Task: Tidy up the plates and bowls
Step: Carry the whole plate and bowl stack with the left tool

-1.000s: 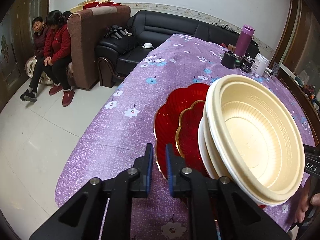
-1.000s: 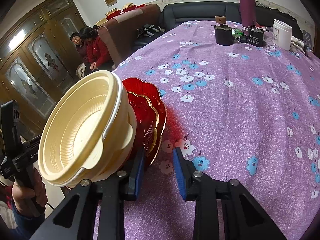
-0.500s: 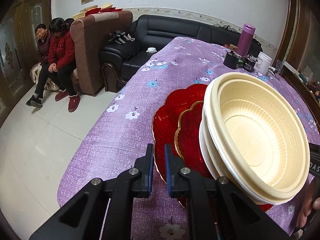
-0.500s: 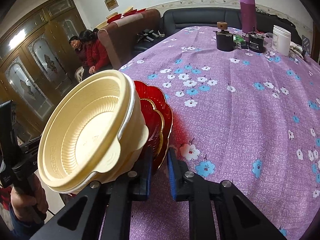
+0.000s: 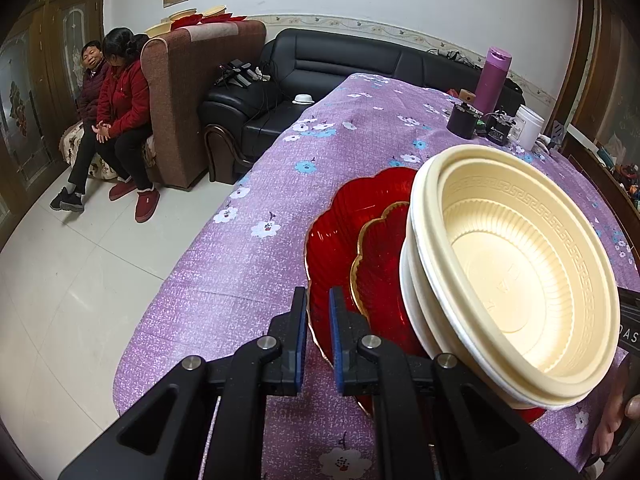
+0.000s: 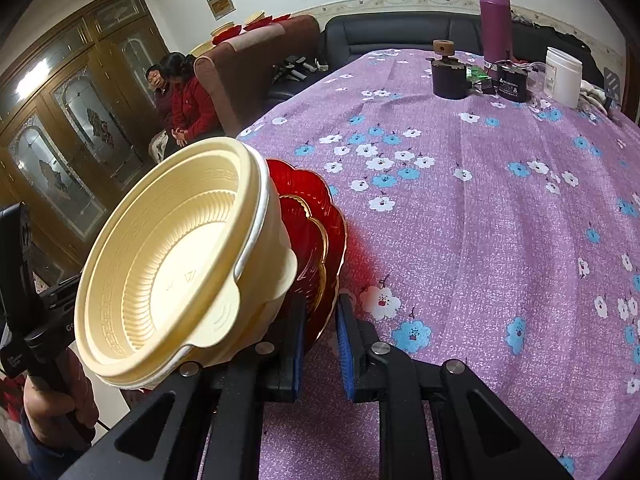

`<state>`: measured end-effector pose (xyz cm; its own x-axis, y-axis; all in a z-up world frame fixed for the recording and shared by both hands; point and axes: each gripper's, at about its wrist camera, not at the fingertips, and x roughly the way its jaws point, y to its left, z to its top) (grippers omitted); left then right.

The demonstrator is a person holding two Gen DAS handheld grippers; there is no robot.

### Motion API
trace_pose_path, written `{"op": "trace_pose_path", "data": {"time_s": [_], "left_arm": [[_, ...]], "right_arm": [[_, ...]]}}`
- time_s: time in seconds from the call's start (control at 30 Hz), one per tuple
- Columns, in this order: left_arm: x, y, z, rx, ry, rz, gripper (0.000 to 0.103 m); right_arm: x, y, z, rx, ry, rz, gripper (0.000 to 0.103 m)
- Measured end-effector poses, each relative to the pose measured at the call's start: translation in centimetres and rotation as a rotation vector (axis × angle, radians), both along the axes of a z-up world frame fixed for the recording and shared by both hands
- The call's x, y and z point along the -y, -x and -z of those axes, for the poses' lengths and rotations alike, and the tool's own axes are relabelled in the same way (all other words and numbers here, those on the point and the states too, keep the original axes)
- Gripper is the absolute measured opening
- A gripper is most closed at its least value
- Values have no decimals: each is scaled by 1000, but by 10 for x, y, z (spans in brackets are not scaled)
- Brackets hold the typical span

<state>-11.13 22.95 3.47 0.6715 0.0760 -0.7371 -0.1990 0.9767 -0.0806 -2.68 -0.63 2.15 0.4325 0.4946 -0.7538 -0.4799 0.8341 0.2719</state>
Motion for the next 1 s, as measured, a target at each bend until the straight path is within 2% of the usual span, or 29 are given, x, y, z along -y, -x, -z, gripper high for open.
{"op": "trace_pose_path", "data": {"time_s": [1.0], "left_arm": [[3, -2, 2, 1, -5, -1, 11]], "right_arm": [[-3, -1, 1, 2, 4, -1, 17]]}}
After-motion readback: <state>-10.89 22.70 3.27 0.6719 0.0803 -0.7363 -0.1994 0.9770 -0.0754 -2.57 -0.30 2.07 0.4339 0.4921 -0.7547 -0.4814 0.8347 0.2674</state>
